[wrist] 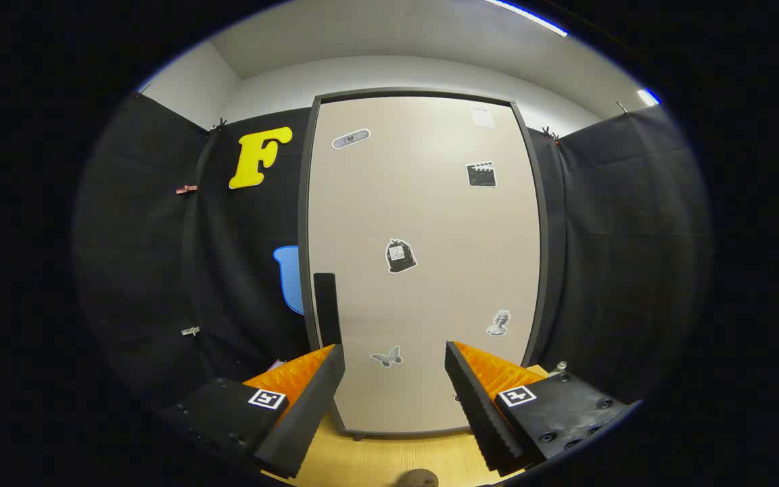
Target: Open the shoe cabinet door, grab the shoes and put them into the shoe cabinet, then close the shoe cabinet door.
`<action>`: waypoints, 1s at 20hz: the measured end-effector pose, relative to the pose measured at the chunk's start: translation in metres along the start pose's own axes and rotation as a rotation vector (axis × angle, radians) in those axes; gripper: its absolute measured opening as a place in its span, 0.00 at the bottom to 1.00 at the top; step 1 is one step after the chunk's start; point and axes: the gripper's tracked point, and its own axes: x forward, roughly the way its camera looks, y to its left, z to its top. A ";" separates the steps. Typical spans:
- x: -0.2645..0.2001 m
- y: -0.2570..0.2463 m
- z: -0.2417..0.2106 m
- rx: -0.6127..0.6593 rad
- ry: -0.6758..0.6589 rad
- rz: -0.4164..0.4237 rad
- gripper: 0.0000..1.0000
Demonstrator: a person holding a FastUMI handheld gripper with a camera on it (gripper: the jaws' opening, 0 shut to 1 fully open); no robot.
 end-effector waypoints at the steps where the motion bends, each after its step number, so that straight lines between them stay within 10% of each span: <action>1: 0.001 0.000 0.000 0.002 0.000 -0.001 0.98; 20: 0.033 0.033 -0.013 0.014 0.028 0.027 0.98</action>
